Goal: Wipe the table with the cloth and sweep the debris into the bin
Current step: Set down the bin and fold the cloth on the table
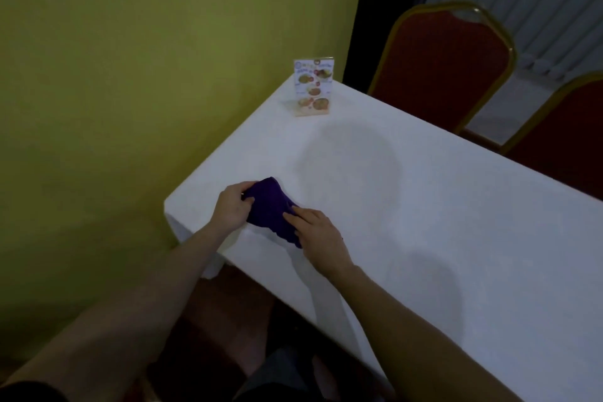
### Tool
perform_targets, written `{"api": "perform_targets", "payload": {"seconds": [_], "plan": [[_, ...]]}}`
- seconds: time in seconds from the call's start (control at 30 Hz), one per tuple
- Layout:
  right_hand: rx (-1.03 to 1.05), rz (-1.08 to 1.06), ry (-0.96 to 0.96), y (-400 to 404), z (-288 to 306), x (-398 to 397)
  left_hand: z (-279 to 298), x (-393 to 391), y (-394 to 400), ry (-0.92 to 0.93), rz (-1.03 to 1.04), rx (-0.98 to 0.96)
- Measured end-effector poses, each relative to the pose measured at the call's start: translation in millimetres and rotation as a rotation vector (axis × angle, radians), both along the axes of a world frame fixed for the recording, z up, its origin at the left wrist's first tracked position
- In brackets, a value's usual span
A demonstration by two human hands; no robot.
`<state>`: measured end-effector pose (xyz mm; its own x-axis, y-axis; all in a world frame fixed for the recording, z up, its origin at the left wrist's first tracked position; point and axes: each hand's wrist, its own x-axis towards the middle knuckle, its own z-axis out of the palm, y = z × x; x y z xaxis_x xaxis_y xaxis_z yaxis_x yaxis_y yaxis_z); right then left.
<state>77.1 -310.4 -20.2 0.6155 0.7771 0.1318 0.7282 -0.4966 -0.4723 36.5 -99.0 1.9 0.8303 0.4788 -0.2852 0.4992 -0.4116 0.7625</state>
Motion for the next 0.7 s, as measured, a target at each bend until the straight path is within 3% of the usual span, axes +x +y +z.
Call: {"api": "perform_targets", "payload": {"seconds": [0.23,0.4,0.53,0.7], "plan": [[-0.006,0.031,-0.008,77,-8,4,-10,3,74,0.022,0.052,0.115],[-0.072,-0.041,-0.113,81,-27,-8,-31,-9,84,0.021,-0.241,0.608],[-0.182,-0.075,-0.053,82,-40,-22,-48,-22,77,0.061,-0.564,0.698],[-0.260,-0.090,0.045,86,-46,-26,-54,-28,77,0.156,-0.612,0.712]]}}
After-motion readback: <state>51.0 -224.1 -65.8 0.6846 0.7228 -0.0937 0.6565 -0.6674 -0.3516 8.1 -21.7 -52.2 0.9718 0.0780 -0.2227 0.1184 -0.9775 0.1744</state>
